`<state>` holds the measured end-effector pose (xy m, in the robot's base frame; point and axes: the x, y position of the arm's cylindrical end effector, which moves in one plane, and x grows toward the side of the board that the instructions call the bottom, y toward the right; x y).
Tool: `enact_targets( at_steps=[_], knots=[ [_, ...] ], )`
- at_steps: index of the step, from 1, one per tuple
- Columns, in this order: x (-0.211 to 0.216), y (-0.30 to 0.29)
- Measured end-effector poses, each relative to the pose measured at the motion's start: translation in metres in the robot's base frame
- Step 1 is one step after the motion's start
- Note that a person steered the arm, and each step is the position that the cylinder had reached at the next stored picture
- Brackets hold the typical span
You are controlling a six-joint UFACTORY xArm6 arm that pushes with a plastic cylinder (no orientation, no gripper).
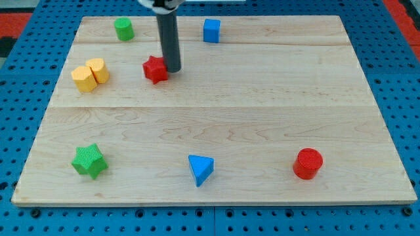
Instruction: Push red star near yellow heart
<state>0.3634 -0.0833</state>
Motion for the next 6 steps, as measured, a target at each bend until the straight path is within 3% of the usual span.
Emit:
enact_targets(
  at_steps=[2, 3, 4, 6],
  knots=[
    [0.018, -0.052],
    [-0.005, -0.016],
    [-0.025, -0.033],
    [0.006, -0.079]
  ],
)
